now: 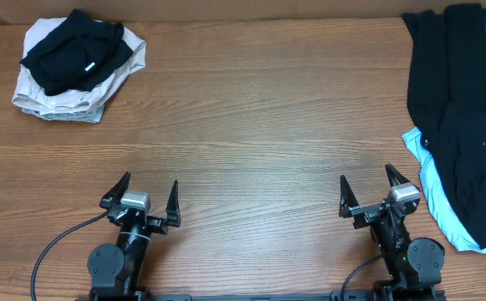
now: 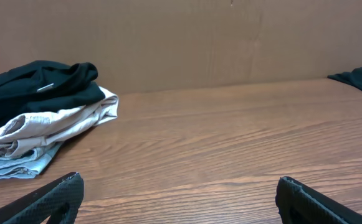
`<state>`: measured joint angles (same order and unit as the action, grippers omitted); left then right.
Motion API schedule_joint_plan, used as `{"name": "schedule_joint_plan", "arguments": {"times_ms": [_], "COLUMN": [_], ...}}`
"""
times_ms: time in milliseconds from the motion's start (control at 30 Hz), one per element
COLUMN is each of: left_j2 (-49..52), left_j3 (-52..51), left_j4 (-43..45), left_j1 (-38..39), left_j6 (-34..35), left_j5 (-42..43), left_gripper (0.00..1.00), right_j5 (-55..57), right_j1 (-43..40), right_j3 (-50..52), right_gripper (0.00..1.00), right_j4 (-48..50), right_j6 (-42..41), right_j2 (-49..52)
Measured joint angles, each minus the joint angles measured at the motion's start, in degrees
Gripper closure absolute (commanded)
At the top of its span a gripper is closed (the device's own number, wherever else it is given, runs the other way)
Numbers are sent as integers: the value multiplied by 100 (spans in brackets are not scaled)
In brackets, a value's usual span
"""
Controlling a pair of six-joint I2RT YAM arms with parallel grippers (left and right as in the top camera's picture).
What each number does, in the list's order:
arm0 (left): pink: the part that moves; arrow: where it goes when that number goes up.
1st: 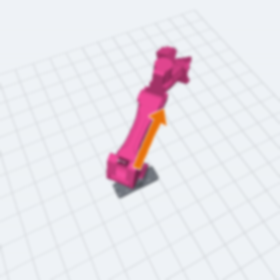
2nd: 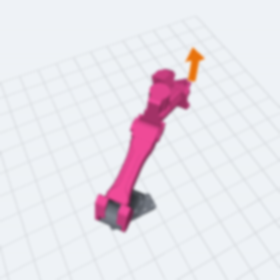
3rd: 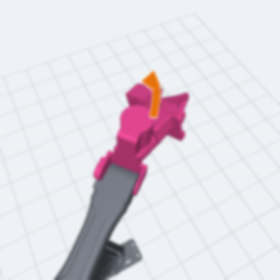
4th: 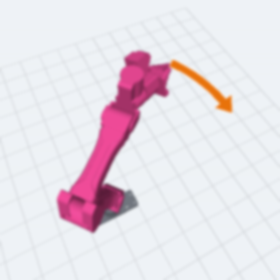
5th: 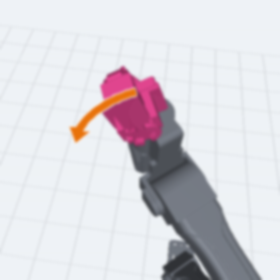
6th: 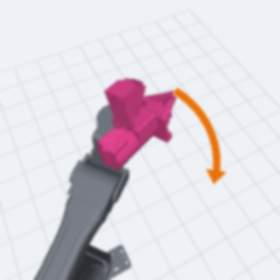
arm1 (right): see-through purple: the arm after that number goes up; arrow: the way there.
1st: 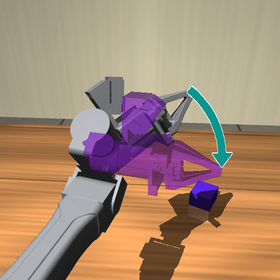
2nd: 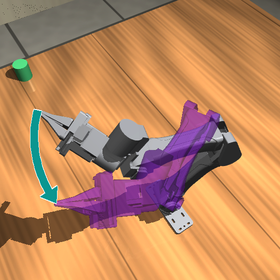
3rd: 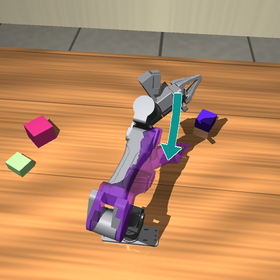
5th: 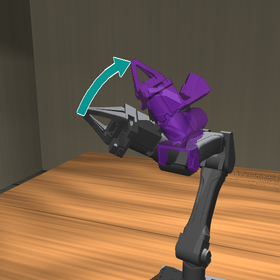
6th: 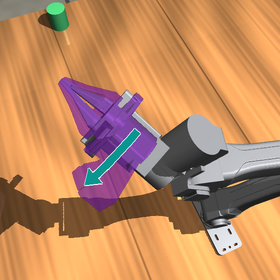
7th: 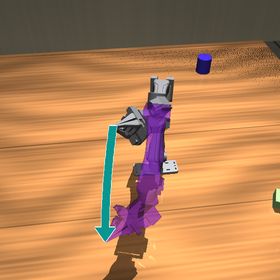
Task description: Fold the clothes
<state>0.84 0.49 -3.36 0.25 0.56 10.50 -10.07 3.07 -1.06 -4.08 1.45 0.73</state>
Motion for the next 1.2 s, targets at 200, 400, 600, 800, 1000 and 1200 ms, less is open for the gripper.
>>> {"name": "schedule_joint_plan", "arguments": {"times_ms": [200,400,600,800,1000,1200], "left_j2": [0,0,0,0,0,0], "left_j3": [0,0,0,0,0,0], "left_j4": [0,0,0,0,0,-2], "left_j1": [2,2,2,2,2,2], "left_j6": [0,0,0,0,-2,0], "left_j5": [0,0,0,0,-2,-87], "left_gripper": [0,0,0,0,0,0], "right_j5": [0,-2,-2,0,-2,-2], "right_j1": [2,0,0,0,0,0], "right_j3": [0,0,0,0,0,0], "right_gripper": [0,0,0,0,0,0], "right_j4": [2,0,2,2,4,0], "right_j6": [4,4,4,7,7,4], "right_j2": [0,0,0,0,0,0]}}
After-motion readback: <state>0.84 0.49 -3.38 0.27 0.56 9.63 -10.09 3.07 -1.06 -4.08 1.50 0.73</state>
